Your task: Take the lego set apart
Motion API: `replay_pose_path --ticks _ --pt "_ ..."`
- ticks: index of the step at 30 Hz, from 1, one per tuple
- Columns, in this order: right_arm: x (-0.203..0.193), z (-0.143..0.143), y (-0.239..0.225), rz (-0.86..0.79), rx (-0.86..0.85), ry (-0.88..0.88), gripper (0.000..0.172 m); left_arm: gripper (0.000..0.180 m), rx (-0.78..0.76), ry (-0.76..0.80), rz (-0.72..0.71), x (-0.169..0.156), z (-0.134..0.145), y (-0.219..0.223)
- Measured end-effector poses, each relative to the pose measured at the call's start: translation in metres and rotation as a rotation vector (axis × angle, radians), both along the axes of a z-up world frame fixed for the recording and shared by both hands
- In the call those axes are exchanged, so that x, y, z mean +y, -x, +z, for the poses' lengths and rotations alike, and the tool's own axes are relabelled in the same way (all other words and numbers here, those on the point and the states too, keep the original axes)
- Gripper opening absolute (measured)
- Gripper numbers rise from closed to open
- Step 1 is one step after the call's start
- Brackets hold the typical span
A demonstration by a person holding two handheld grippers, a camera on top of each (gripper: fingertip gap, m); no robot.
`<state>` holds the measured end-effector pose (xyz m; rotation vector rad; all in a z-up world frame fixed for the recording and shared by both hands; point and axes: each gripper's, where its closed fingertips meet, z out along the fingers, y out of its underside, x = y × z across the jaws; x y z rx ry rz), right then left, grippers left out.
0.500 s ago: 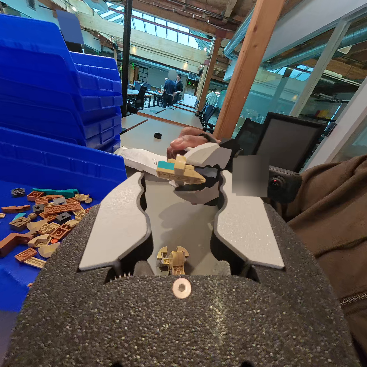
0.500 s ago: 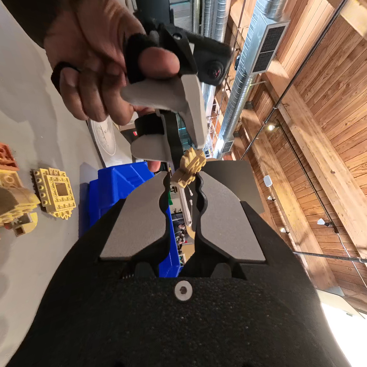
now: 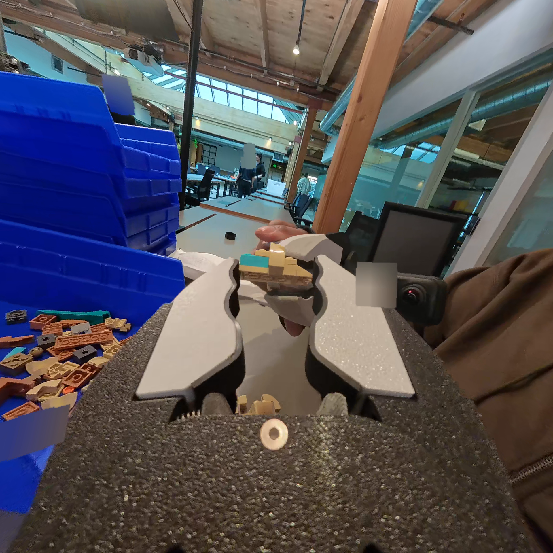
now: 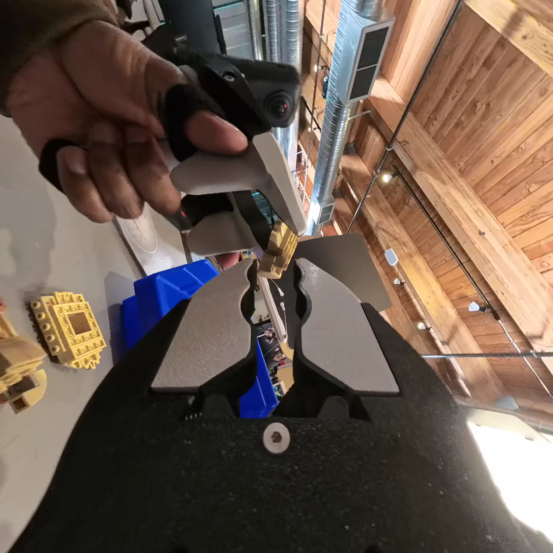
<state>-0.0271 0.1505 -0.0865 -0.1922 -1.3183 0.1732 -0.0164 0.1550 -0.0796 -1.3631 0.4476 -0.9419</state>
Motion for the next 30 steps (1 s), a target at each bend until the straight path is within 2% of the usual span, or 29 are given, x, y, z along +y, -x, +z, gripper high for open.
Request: replay_pose_path --ticks 5,8,16,19,22,28,30 --pt "0.004 0.004 0.002 -0.017 0.026 0.073 0.023 0.046 -0.091 0.007 -0.006 0.002 0.004 0.003" --pt "0.004 0.006 0.001 0.033 0.016 0.187 0.023 0.046 -0.116 -0.03 -0.014 -0.001 0.009 0.003" --pt "-0.011 0.01 -0.005 0.411 -0.169 0.798 0.028 0.046 -0.141 -0.185 -0.025 -0.016 0.026 0.005" --pt "-0.018 0.008 -0.007 0.536 -0.27 0.95 0.031 0.046 -0.112 -0.212 -0.06 -0.022 0.025 -0.002" --pt "-0.024 0.001 -0.008 0.591 -0.357 1.016 0.03 0.046 -0.096 -0.224 -0.09 -0.025 0.024 -0.008" --pt "-0.023 0.006 -0.01 0.613 -0.341 1.037 0.027 0.046 -0.068 -0.21 -0.117 -0.025 0.018 -0.014" --pt "-0.022 0.008 -0.011 0.613 -0.329 1.036 0.017 0.046 -0.066 -0.206 -0.118 -0.025 0.018 -0.014"
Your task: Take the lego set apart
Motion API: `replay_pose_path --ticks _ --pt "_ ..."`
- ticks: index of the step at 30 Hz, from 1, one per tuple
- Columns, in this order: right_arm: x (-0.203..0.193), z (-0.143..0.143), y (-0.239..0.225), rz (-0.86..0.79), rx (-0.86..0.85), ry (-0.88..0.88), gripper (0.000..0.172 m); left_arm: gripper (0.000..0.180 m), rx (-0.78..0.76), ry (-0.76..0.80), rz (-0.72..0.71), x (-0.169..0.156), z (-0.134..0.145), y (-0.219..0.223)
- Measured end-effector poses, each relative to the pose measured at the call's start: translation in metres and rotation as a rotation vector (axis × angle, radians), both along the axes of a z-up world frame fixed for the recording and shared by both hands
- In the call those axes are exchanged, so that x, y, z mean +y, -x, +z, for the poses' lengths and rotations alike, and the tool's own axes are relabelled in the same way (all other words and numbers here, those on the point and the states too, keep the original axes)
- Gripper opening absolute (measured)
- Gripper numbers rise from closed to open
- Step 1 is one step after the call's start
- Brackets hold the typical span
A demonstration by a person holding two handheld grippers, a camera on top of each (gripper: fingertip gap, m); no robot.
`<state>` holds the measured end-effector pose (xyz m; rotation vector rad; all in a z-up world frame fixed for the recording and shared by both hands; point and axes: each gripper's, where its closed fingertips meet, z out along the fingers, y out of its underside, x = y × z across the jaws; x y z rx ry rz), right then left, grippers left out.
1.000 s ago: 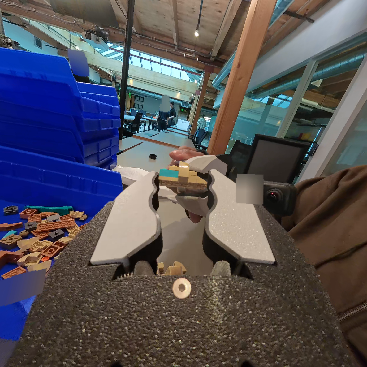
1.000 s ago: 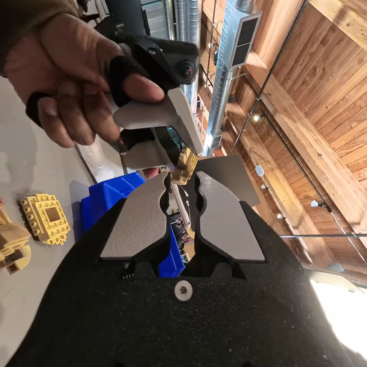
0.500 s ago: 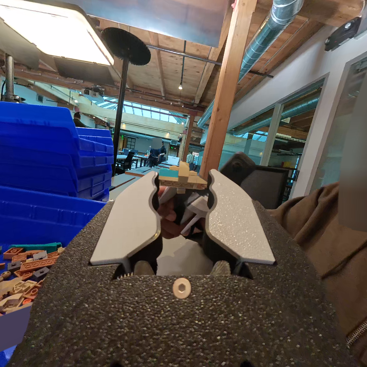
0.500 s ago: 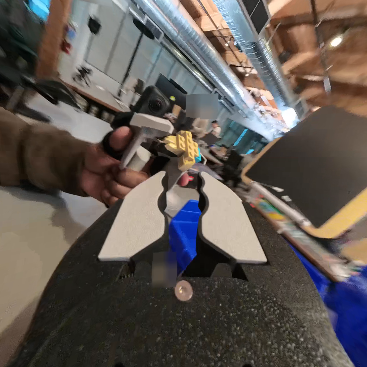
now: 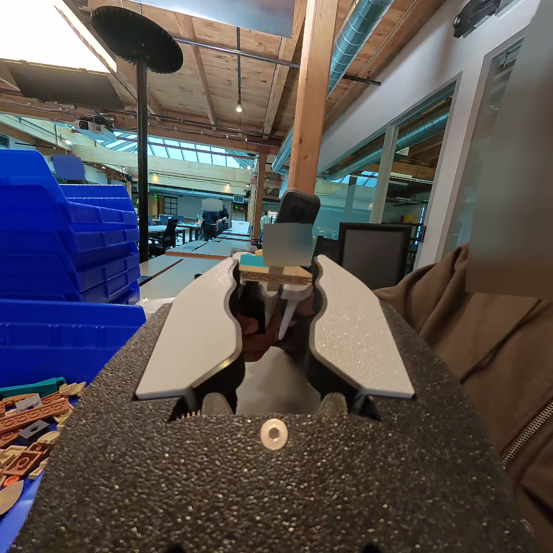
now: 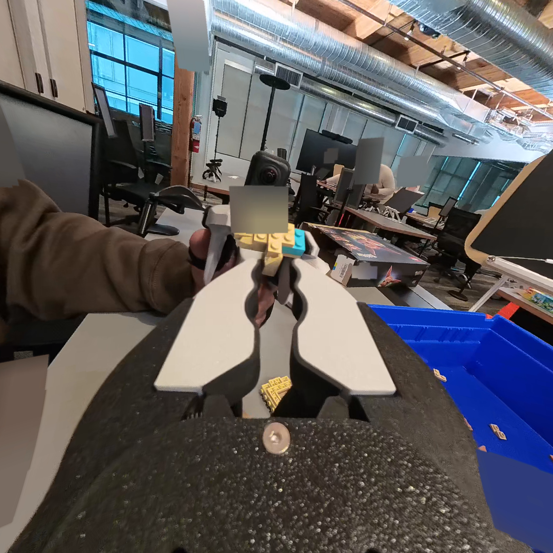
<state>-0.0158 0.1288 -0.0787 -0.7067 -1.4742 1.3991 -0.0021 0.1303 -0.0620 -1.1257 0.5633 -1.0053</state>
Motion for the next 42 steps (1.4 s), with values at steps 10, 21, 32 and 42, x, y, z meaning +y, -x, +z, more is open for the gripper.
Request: replay_pose_path --ticks 10,21,32,42 --pt "0.006 0.002 -0.003 -0.027 0.031 -0.046 0.008 0.046 -0.007 -0.026 0.071 -0.002 0.013 0.02" --pt "0.007 -0.007 -0.006 -0.025 0.028 -0.147 0.008 0.047 1.117 0.39 0.126 -0.017 -0.148 0.053" --pt "0.008 -0.018 -0.003 -0.153 0.076 -0.419 0.008 0.052 1.109 0.491 0.126 -0.019 -0.158 0.057" --pt "-0.004 -0.024 0.002 -0.336 0.281 -0.89 0.008 0.036 0.355 0.291 0.014 -0.013 -0.037 0.025"
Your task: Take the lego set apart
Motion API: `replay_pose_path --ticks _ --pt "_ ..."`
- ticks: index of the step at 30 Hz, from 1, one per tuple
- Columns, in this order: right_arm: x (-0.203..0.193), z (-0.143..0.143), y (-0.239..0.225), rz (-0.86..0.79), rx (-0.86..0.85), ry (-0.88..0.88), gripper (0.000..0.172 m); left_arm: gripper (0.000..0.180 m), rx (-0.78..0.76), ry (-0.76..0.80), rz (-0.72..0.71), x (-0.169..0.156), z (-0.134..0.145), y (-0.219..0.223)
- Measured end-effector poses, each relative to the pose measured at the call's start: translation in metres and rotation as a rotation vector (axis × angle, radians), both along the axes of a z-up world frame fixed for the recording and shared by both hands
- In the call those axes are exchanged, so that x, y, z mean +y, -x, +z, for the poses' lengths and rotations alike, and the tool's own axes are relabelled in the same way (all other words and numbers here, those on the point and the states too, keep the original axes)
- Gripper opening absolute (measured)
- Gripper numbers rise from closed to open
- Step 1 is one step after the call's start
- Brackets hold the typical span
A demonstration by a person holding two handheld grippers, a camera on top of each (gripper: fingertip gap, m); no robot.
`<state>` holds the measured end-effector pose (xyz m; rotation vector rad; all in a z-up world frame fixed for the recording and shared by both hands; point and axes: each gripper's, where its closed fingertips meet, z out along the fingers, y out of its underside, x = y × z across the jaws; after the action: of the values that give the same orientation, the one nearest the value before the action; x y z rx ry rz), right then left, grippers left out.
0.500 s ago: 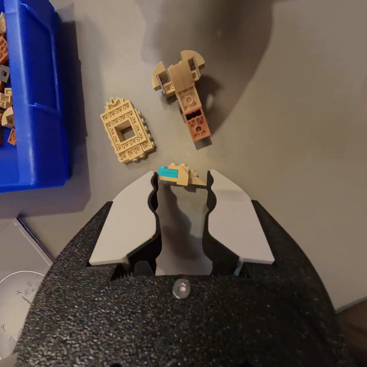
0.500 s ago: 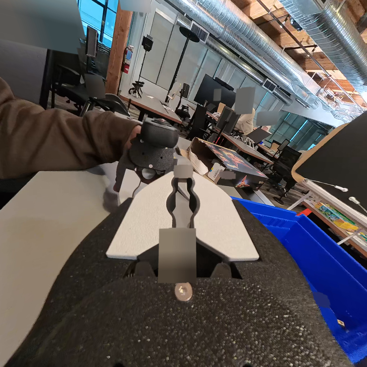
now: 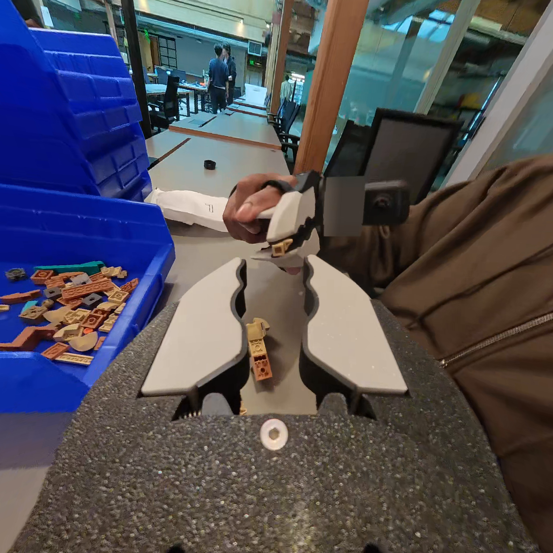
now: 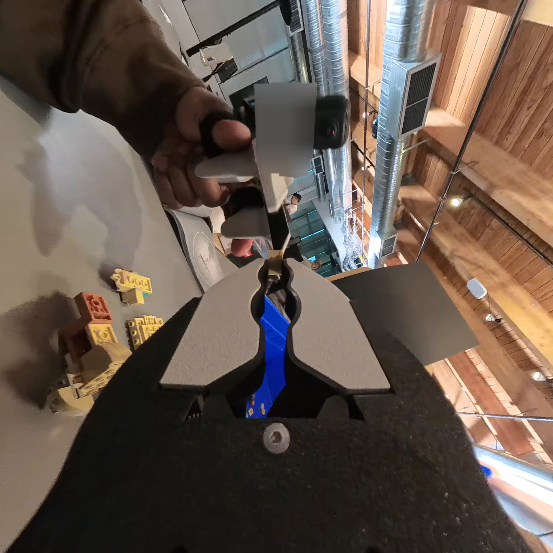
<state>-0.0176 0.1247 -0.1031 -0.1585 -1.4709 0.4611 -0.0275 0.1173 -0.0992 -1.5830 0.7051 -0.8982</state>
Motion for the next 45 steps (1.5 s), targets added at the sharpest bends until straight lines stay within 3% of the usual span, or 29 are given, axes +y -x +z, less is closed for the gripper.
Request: replay_pose_path --ticks 10,15,26,40,43,45 --pt "-0.006 -0.003 0.002 0.002 0.007 -0.036 0.007 0.026 -0.002 0.065 -0.035 0.007 -0.014 -0.018" --pt "-0.006 -0.005 0.003 -0.006 0.006 -0.044 0.007 0.011 -0.009 0.041 -0.062 0.005 -0.013 -0.023" --pt "-0.01 0.002 0.0 0.005 0.009 -0.064 0.007 0.008 -0.036 -0.005 -0.105 0.001 -0.008 -0.025" --pt "-0.007 0.009 -0.004 0.046 0.006 0.025 0.008 0.008 0.061 -0.149 -0.036 0.002 -0.001 -0.026" --pt "0.0 0.012 -0.006 0.052 0.005 0.082 0.0 0.008 0.099 -0.202 0.018 0.005 0.003 -0.021" --pt "0.007 0.016 -0.009 0.075 -0.005 0.182 0.004 0.008 0.126 -0.304 0.092 0.005 0.014 -0.013"
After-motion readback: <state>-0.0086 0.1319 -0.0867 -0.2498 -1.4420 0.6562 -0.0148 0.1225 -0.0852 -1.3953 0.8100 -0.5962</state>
